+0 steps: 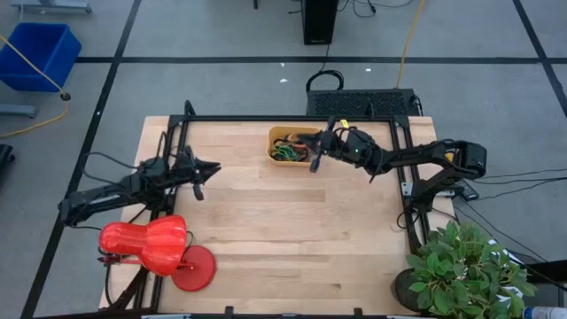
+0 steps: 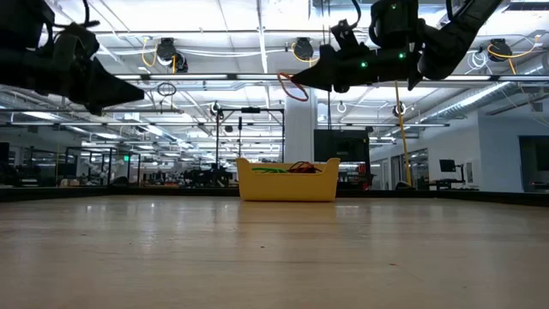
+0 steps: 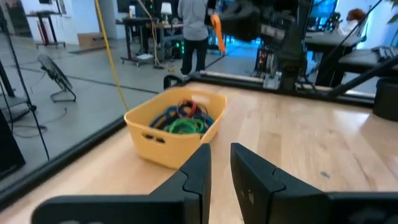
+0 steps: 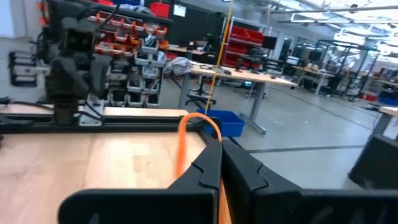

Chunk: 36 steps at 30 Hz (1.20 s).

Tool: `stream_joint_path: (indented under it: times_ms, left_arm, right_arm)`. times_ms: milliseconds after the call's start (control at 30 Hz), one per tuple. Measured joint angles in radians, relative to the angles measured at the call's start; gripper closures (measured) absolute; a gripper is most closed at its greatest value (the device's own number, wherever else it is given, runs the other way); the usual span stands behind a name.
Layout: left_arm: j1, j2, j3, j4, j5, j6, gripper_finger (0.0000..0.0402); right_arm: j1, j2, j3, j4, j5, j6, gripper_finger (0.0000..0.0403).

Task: Pick and place rubber bands into bin
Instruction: Put the orange rubber band into the yellow bin

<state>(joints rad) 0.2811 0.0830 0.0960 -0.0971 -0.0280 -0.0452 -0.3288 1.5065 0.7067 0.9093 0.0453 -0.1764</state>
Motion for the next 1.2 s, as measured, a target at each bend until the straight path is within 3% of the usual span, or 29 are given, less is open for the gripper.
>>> stream_joint_path:
  times_ms: [200,467,833,1200]
  left_arm:
    - [0.000,0.000,-0.084,0.141,-0.013,-0.012,0.0334]
    - [0.000,0.002,-0.084,0.133,-0.110,-0.003,0.0334]
    - [0.000,0.002,-0.084,0.128,-0.103,-0.055,0.0334]
    - [0.000,0.002,-0.084,0.126,-0.103,-0.063,0.0334]
  right_arm:
    - [-0.040,0.000,0.000,0.002,0.001,0.039,0.0403]
    - [-0.082,0.049,0.006,-0.016,0.003,0.087,0.0403]
    - [-0.121,0.225,0.027,-0.048,0.011,0.185,0.0403]
    - [-0.129,0.247,0.028,-0.207,0.086,0.295,0.0403]
